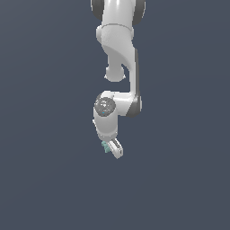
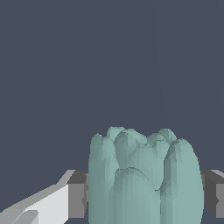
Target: Pick up the object and move it to a goal position.
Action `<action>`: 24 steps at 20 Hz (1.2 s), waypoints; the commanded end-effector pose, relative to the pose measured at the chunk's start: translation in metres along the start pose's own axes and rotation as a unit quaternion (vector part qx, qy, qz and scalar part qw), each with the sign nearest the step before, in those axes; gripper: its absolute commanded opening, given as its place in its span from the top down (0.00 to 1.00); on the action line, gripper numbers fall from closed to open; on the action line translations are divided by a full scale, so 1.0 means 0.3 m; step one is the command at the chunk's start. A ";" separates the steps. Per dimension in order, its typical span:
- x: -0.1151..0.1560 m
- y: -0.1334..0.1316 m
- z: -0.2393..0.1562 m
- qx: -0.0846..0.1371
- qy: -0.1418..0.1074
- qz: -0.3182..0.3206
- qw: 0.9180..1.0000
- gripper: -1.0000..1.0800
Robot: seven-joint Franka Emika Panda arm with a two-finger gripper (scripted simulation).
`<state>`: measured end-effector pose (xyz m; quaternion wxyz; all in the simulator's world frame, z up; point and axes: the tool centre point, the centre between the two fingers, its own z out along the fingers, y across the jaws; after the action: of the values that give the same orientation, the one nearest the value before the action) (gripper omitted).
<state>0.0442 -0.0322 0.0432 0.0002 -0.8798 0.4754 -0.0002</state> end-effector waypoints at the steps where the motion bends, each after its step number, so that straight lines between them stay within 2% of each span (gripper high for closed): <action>1: 0.000 0.001 0.002 0.000 0.000 0.000 1.000 1.00; 13: 0.009 0.029 -0.031 0.000 0.000 0.000 1.000 1.00; 19: 0.033 0.104 -0.108 0.000 0.000 0.000 1.000 1.00; 24: 0.067 0.205 -0.214 0.001 -0.001 0.000 1.000 1.00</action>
<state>0.0101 -0.0741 0.0966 0.0007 -0.8799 0.4751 0.0007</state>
